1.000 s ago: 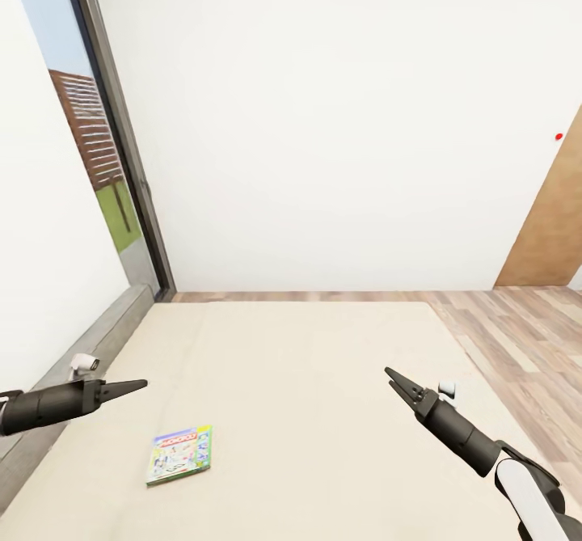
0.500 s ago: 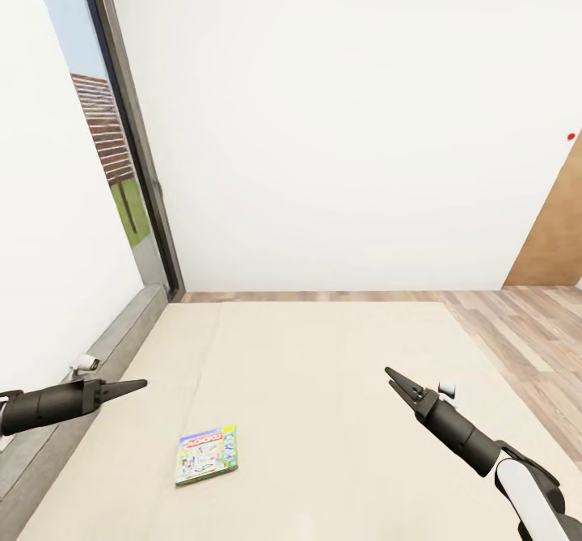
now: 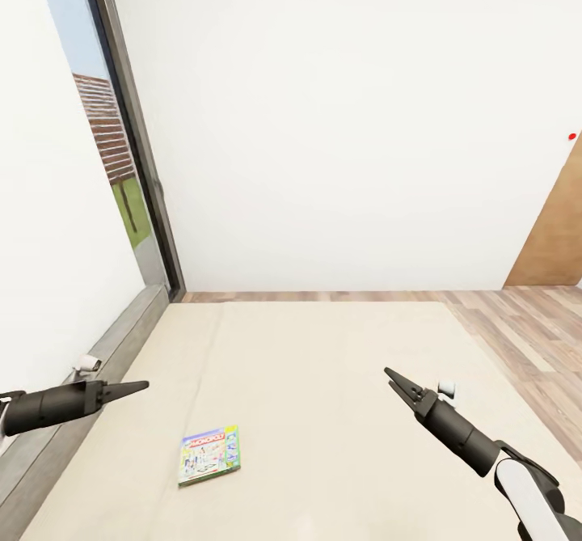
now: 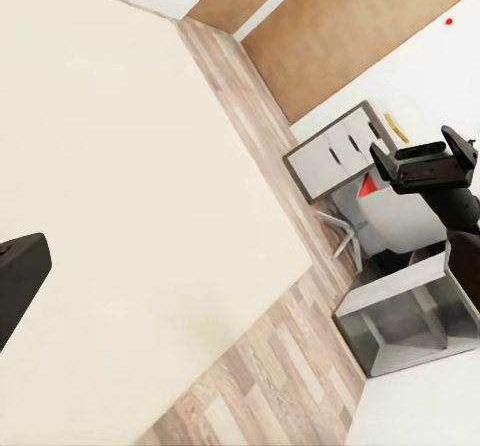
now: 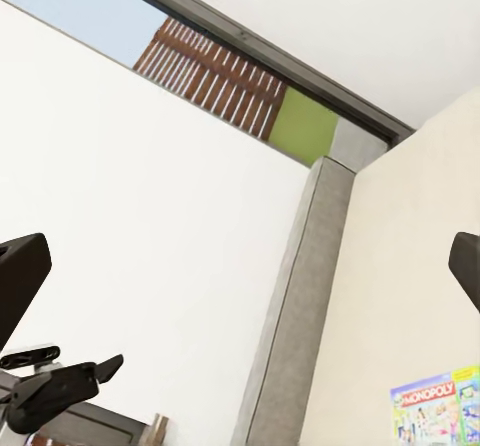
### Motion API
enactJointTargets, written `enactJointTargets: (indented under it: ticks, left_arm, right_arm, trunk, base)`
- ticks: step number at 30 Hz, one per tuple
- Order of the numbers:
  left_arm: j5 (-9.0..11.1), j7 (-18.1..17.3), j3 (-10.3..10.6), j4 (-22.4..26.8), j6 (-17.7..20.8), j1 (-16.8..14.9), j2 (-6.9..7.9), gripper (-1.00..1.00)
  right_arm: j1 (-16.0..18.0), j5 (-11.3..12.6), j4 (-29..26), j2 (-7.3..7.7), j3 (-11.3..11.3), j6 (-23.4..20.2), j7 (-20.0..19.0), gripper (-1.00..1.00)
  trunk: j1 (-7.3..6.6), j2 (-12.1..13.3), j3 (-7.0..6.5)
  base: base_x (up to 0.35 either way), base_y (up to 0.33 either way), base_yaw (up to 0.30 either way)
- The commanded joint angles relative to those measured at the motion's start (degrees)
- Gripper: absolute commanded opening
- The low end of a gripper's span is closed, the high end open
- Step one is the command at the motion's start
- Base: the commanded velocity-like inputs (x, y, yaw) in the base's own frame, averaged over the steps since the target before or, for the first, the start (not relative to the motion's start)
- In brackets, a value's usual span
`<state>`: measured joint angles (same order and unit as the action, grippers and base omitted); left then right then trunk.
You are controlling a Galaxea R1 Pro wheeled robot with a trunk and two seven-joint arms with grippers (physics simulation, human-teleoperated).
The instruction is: Put all the toys in the child's room - the three board games (two on the bed and one on the table), the two jigsaw puzzles on the table, and the tennis ball on the table - inside the toy box on the table in the child's room.
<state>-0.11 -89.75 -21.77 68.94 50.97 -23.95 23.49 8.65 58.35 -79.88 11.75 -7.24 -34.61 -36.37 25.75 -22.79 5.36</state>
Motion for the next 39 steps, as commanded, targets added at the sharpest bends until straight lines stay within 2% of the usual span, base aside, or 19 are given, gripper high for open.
enactJointTargets:
  ticks: [1, 2, 6, 7, 10, 11, 15, 18, 19, 21, 22, 23, 25, 26, 28, 30, 34, 37, 39]
  left_arm:
    - [-0.3, -0.25, 0.19, -0.04, 0.68, -0.05, -0.24, 1.0]
    - [-0.45, -0.25, 0.39, -0.05, 0.74, -0.06, -0.44, 1.0]
    - [-1.18, 5.4, 2.08, -0.11, 1.1, -0.33, -2.13, 1.0]
    - [-1.3, 8.69, 2.85, -0.21, 1.18, -0.51, -3.14, 1.0]
    - [-1.38, 14.55, 3.66, -0.56, 1.25, -0.73, -4.74, 1.0]
    - [-1.42, 18.83, 4.01, -0.92, 1.28, -0.83, -5.74, 1.0]
    - [-1.46, 31.75, 4.53, -3.21, 1.31, -1.07, -8.57, 1.0]
    - [-1.46, 37.7, 4.62, -5.19, 1.18, -1.33, -10.02, 1.0]
    - [-1.47, 41.57, 4.69, -6.78, 0.99, -1.86, -11.07, 1.0]
    - [-1.49, 45.65, 4.73, -8.56, 0.76, -2.85, -12.16, 1.0]
    - [-1.53, 50.23, 4.76, -10.67, 0.16, -4.27, -13.44, 1.0]
    - [-1.57, 52.8, 4.77, -11.95, -0.43, -5.09, -14.13, 1.0]
    - [-1.58, 58.39, 4.78, -14.97, -2.27, -6.83, -15.4, 1.0]
    - [-1.6, 64.22, 4.79, -18.65, -4.9, -8.58, -16.48, 1.0]
    - [-1.57, 69.79, 4.8, -22.69, -7.87, -10.25, -17.4, 1.0]
    - [-1.53, 78.72, 4.8, -30.21, -12.78, -13.27, -18.95, 1.0]
    - [-1.41, 84.06, 4.81, -35.47, -15.97, -15.44, -19.66, 1.0]
    - [-1.27, 85.34, 4.78, -36.75, -17.02, -16.03, -19.85, 1.0]
    - [-1.2, 85.99, 4.75, -37.4, -17.86, -16.33, -20.07, 1.0]
  right_arm:
    - [0.05, 0.27, -0.01, -0.02, 0.04, -0.41, 0.15, 1.0]
    - [0.05, 0.24, -0.03, -0.05, 0.07, -0.38, 0.2, 1.0]
    - [0.08, 0.09, -0.15, -0.11, 0.24, -0.28, 1.03, 1.0]
    - [0.12, -0.17, -0.14, -0.12, 0.32, -0.25, 2.04, 1.0]
    - [0.17, -1.4, -0.33, -0.16, 0.41, -0.26, 4.82, 1.0]
    - [0.16, -2.71, -0.72, -0.19, 0.43, -0.28, 7.51, 1.0]
    - [0.25, -6.37, -3.23, -0.62, 0.58, -0.58, 17.28, 1.0]
    - [0.37, -7.59, -4.26, -1.48, 0.75, -0.82, 22.32, 1.0]
    - [0.54, -8.12, -4.92, -2.08, 1.0, -0.98, 25.41, 1.0]
    - [0.8, -8.48, -5.96, -2.52, 1.35, -1.22, 28.05, 1.0]
    - [0.97, -8.68, -7.54, -2.8, 1.87, -1.7, 30.1, 1.0]
    - [1.03, -8.76, -8.34, -2.91, 2.24, -2.08, 30.9, 1.0]
    - [1.12, -8.89, -9.58, -3.05, 3.1, -3.01, 32.1, 1.0]
    - [1.21, -9.0, -10.34, -3.17, 3.96, -3.97, 32.92, 1.0]
    - [1.27, -9.09, -10.83, -3.25, 4.68, -4.67, 33.52, 1.0]
    - [1.33, -9.52, -11.22, -3.31, 5.52, -5.4, 34.4, 1.0]
    - [1.4, -11.0, -11.32, -3.39, 5.91, -5.62, 35.49, 1.0]
    - [1.43, -12.83, -11.34, -3.47, 6.0, -5.58, 36.24, 1.0]
    - [1.47, -15.26, -11.29, -3.54, 6.05, -5.45, 37.04, 1.0]
  trunk:
    - [0.04, -0.13, 0.13]
    - [0.04, -0.13, 0.13]
    - [0.04, -0.13, 0.13]
    - [0.04, -0.13, 0.13]
    - [0.04, -0.13, 0.13]
    - [0.04, -0.13, 0.13]
    - [0.04, -0.13, 0.13]
    - [0.04, -0.13, 0.13]
    - [0.04, -0.13, 0.13]
    - [0.04, -0.13, 0.13]
    - [0.04, -0.13, 0.13]
    - [0.04, -0.13, 0.13]
    - [0.04, -0.13, 0.13]
    - [0.04, -0.13, 0.13]
    - [0.04, -0.13, 0.13]
    - [0.04, -0.13, 0.13]
    - [0.04, -0.13, 0.13]
    - [0.04, -0.13, 0.13]
    - [0.04, -0.13, 0.13]
  base:
    - [0.0, 0.0, 0.0]
    - [0.0, 0.0, 0.0]
    - [0.0, 0.0, 0.0]
    - [0.0, 0.0, 0.0]
    - [0.0, 0.0, 0.0]
    - [0.0, 0.0, 0.0]
    - [0.0, 0.0, 0.0]
    - [0.0, 0.0, 0.0]
    - [0.0, 0.0, 0.0]
    - [0.0, 0.0, 0.0]
    - [0.0, 0.0, 0.0]
    - [0.0, 0.0, 0.0]
    - [0.0, 0.0, 0.0]
    - [0.0, 0.0, 0.0]
    - [0.0, 0.0, 0.0]
    - [0.0, 0.0, 0.0]
    - [0.0, 0.0, 0.0]
    - [0.0, 0.0, 0.0]
    - [0.0, 0.0, 0.0]
